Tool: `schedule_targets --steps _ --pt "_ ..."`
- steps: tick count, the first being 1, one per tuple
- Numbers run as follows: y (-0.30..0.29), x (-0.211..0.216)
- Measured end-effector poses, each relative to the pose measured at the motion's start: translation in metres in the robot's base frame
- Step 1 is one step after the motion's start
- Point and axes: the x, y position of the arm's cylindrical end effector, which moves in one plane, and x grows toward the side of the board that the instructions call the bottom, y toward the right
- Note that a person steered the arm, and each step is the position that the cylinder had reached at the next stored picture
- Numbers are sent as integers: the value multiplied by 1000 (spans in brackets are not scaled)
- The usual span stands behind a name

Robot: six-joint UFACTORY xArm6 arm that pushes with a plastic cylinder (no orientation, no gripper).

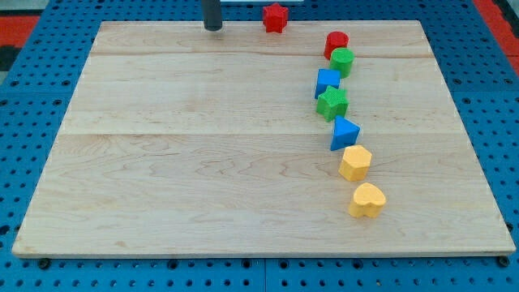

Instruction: Move the red circle to the top right of the green circle

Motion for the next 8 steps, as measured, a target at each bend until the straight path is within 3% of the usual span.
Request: schedule_targets --steps 1,2,3,4,5,6,8 --pt "0 0" --pt "77 3" --pt "151 29" --pt "164 82" --pt "215 52" --pt "172 59" --pt "164 59"
